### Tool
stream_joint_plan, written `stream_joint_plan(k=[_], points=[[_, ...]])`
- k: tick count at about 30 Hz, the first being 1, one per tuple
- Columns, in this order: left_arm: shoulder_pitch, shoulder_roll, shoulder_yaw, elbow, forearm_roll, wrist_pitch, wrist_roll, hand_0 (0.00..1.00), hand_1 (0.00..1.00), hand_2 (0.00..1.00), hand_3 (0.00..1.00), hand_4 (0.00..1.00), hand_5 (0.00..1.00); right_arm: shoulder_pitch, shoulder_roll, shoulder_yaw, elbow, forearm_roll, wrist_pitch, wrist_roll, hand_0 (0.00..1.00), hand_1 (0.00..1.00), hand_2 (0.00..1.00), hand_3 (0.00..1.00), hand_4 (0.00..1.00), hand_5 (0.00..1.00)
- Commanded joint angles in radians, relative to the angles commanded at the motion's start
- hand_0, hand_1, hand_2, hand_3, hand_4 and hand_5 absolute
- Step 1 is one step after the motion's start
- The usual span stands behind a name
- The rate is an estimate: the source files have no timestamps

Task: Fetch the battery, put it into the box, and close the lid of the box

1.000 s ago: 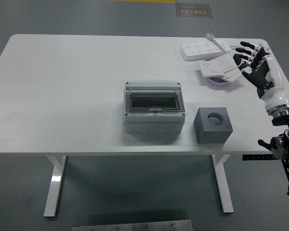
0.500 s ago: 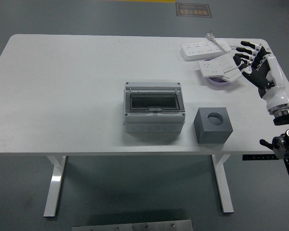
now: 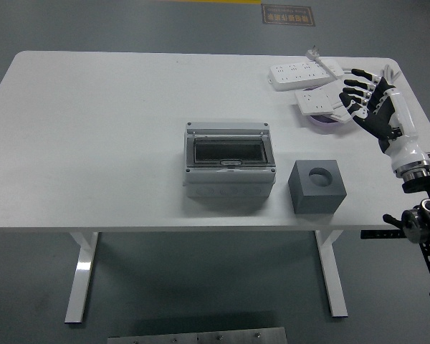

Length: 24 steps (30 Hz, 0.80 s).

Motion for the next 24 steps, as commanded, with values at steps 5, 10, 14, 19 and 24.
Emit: stream_joint_plan(k=[5,10,14,19,24], points=[[0.007,0.002,0.0,0.0,0.0,-0.003,0.003,0.615,0.693,0.616,0.595,0.642,0.06,0.0,0.0,0.003,0.006,0.001,0.001,-0.002,0.695,0.719,0.736,0.783,0.835,0.284],[0.024,-0.001,0.002,0.0,-0.008,-0.005,0.006,0.615,0.694,0.616,0.595,0.642,0.06,-0.002,0.0,0.011,0.013,0.001,0.003,-0.004,0.695,0.722,0.735,0.782,0.837,0.288],[0.038,-0.004,0.007,-0.001,-0.018,-0.006,0.006,0.615,0.693,0.616,0.595,0.656,0.068,-0.002,0.0,0.017,0.019,0.0,0.004,-0.005,0.699,0.722,0.735,0.784,0.844,0.277],[0.063,-0.001,0.008,-0.001,-0.024,-0.007,0.008,0.615,0.693,0.616,0.595,0.656,0.068,0.0,0.001,0.029,0.029,-0.003,0.005,-0.007,0.699,0.722,0.735,0.784,0.844,0.277],[0.088,0.003,0.005,0.0,-0.017,-0.012,0.011,0.615,0.693,0.616,0.594,0.642,0.06,-0.002,0.0,0.044,0.038,-0.005,0.007,-0.009,0.71,0.726,0.738,0.785,0.839,0.268]])
